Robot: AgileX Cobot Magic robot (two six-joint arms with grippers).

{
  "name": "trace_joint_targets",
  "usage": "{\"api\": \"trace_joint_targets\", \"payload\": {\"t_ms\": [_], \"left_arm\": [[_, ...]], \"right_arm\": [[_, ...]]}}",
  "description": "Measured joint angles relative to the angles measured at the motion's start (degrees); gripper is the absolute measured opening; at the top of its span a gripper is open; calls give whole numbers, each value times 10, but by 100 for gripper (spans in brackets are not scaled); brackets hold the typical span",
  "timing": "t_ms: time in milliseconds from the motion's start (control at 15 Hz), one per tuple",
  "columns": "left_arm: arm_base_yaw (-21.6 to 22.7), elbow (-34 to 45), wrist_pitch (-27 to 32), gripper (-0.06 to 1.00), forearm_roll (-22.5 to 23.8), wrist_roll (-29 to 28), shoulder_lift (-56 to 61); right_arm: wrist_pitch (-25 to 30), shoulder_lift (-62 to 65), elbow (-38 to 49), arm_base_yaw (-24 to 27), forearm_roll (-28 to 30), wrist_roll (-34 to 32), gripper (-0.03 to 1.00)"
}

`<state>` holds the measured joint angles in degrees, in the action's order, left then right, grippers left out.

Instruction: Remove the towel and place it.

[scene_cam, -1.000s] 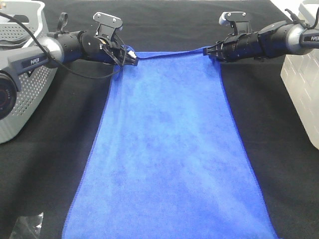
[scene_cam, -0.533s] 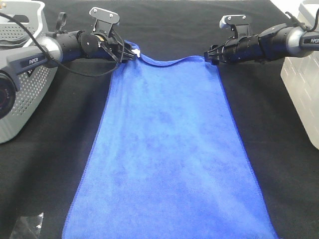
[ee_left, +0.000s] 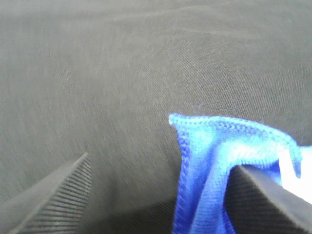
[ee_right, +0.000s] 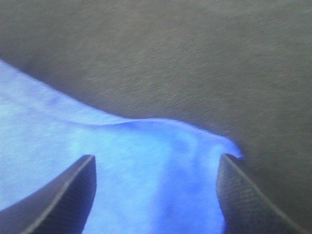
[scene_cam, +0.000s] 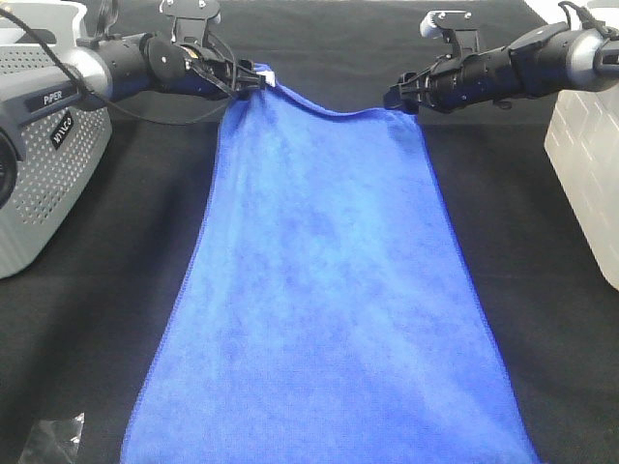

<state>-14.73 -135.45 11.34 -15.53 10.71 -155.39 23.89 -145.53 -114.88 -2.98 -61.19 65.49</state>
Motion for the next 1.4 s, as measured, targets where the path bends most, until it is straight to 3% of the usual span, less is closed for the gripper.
{"api": "trace_joint_targets", "payload": {"t_ms": [200, 533, 800, 1000, 1400], "left_arm": [[4, 0, 10, 68, 0, -56, 0], [11, 0, 41, 68, -1, -66, 0], [10, 0, 41, 68, -1, -76, 0], [10, 0, 41, 68, -5, -88, 0], [10, 0, 41, 68, -5, -91, 0]], "right_arm": [[37, 3, 0, 0, 1, -12, 66], [100, 4, 0, -18, 9, -34, 66], [30, 4, 0, -73, 9, -15, 66], [-24, 1, 0, -88, -27, 19, 66], [-56, -33, -4, -121, -138, 95, 66]]}}
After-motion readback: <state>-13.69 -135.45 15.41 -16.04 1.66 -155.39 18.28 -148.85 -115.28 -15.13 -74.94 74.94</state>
